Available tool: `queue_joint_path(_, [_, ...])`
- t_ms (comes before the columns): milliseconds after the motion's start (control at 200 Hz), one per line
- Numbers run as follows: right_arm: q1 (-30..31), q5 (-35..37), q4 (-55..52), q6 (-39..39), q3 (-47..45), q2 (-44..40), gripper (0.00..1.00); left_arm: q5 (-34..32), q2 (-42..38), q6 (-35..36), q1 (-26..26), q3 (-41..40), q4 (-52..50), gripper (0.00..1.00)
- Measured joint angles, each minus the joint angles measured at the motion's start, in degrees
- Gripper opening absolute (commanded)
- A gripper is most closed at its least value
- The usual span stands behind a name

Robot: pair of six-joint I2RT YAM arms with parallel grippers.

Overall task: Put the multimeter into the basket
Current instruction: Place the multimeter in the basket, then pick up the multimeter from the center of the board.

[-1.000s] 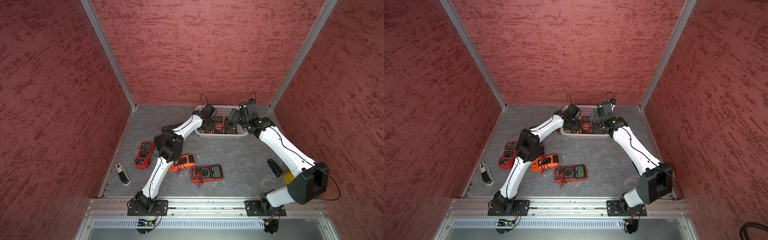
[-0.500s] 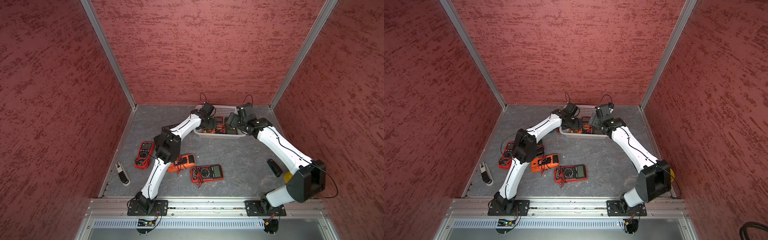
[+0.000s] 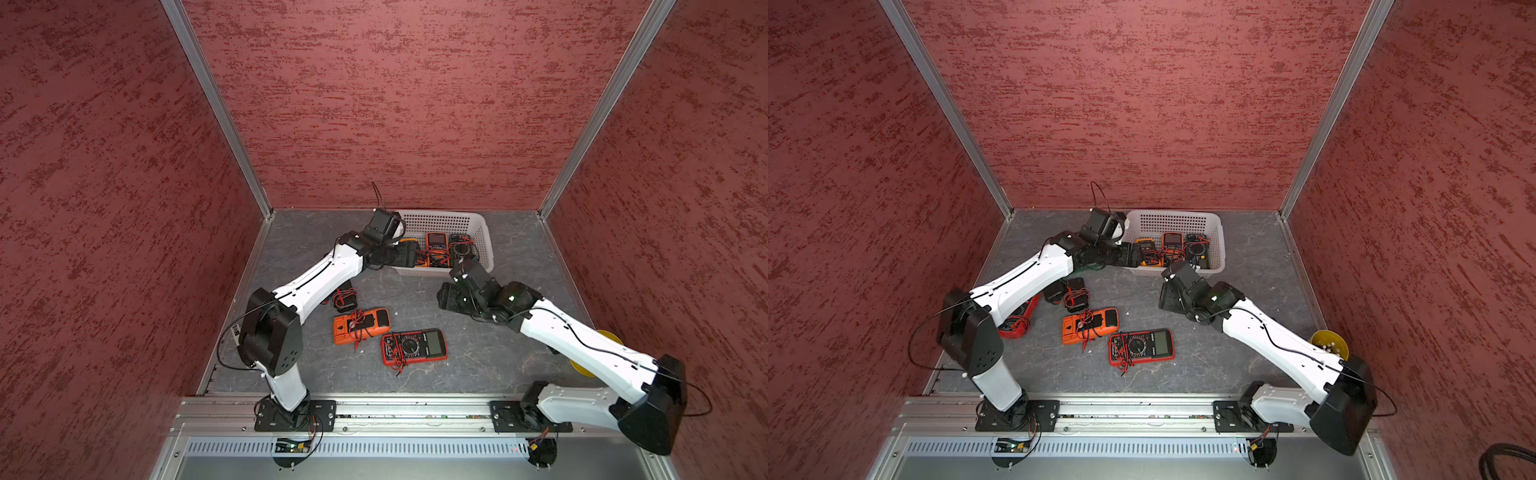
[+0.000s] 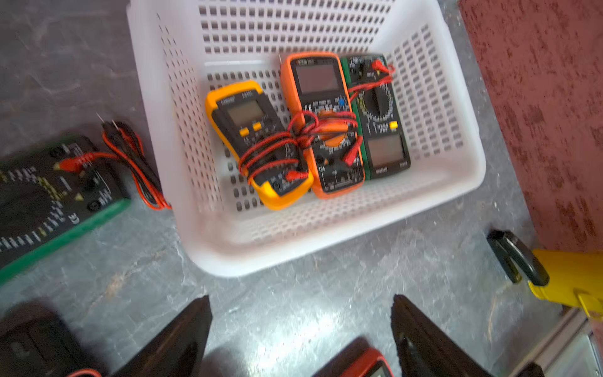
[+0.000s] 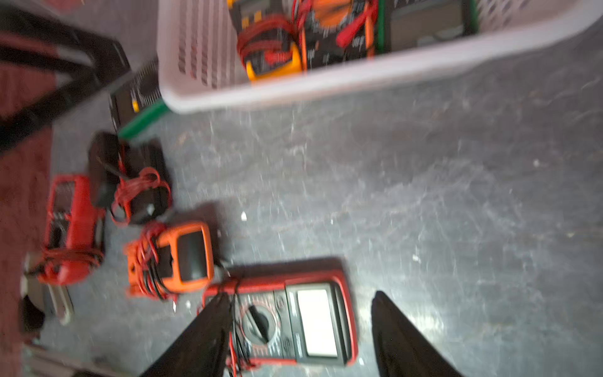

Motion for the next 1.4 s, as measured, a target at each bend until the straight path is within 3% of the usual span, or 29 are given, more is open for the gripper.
queue_joint_path(291, [12.9, -5.9, -1.2, 10.2, -9.1, 0.8, 0.27, 1.1, -9.9, 3.8, 0.0, -16.9, 0.8, 0.84])
queue_joint_path(446, [16.0, -10.0, 1.8, 12.4, -10.4, 8.1, 0.22, 0.7, -11.3, 3.5, 0.0, -17.6, 1.8, 0.86])
queue_joint_path(631, [17.0, -13.1, 4.1, 14.1, -10.5, 14.5, 0.23, -0.9, -12.6, 2.1, 0.3, -18.6, 3.1, 0.88])
queue_joint_path(897, [11.7, -14.5, 6.1, 15.4, -12.6, 17.8, 0.27, -1.2, -13.0, -1.0, 4.0, -19.1, 4.0, 0.89])
queue_joint_path(1112, [4.6, -13.4, 4.4, 10.2, -3.5, 26.4, 0.29, -0.9, -12.9, -3.0, 6.2, -19.1, 4.9, 0.91])
queue_joint_path(1403, [-4.7, -10.2, 3.8, 2.6, 6.3, 34.0, 0.43, -1.1, -13.0, -4.2, 7.2, -20.0, 5.8, 0.94])
